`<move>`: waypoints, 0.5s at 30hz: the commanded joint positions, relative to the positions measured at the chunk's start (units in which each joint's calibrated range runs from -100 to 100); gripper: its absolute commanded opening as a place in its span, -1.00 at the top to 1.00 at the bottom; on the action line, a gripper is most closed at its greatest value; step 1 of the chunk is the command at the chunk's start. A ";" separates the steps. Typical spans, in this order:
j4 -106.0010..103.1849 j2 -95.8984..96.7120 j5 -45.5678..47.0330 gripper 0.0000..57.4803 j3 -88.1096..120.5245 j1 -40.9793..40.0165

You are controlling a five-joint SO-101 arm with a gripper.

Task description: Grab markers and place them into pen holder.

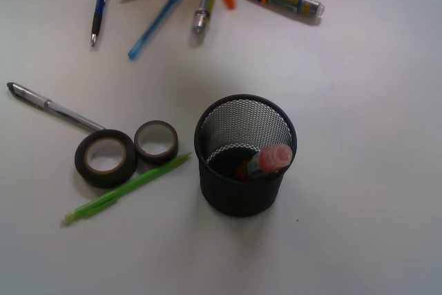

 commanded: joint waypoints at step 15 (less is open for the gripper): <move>37.86 34.14 3.17 0.07 -41.13 8.78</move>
